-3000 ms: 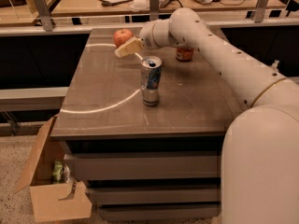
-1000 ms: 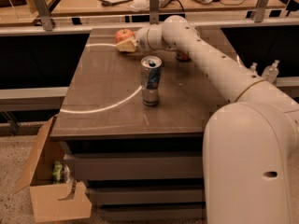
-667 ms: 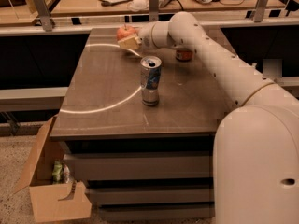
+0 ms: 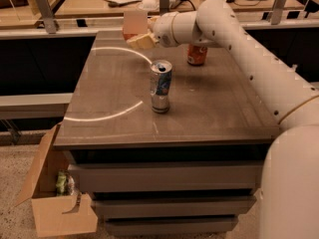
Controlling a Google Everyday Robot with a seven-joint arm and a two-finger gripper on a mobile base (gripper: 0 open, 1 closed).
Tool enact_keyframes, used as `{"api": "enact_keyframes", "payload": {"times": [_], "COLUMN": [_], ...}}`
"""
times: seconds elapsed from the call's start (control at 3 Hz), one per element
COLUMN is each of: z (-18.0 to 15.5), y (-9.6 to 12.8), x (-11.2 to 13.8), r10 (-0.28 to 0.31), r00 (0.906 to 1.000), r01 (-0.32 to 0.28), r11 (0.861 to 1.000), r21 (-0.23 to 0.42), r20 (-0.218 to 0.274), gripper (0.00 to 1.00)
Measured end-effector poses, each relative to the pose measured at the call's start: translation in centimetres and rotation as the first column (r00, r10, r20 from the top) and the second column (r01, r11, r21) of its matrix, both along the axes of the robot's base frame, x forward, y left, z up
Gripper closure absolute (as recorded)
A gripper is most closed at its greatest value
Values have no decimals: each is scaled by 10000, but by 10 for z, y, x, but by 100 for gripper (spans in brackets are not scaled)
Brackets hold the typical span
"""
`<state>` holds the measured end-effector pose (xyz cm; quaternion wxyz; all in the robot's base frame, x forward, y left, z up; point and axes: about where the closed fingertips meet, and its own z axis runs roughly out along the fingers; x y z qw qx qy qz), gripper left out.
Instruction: Pick apple
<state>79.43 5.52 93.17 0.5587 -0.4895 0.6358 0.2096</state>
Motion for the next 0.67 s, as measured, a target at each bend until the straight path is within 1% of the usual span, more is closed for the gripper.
{"api": "enact_keyframes", "payload": {"times": [0.33, 0.67], "z": [19, 18], "y": [-18, -18], "x": [-35, -35], "r10": [456, 459], "r00": [9934, 9934], "r01": [-416, -419], "r11": [9983, 9983], "r21": [-399, -399], "r20": [1048, 1047], "gripper": [100, 100]}}
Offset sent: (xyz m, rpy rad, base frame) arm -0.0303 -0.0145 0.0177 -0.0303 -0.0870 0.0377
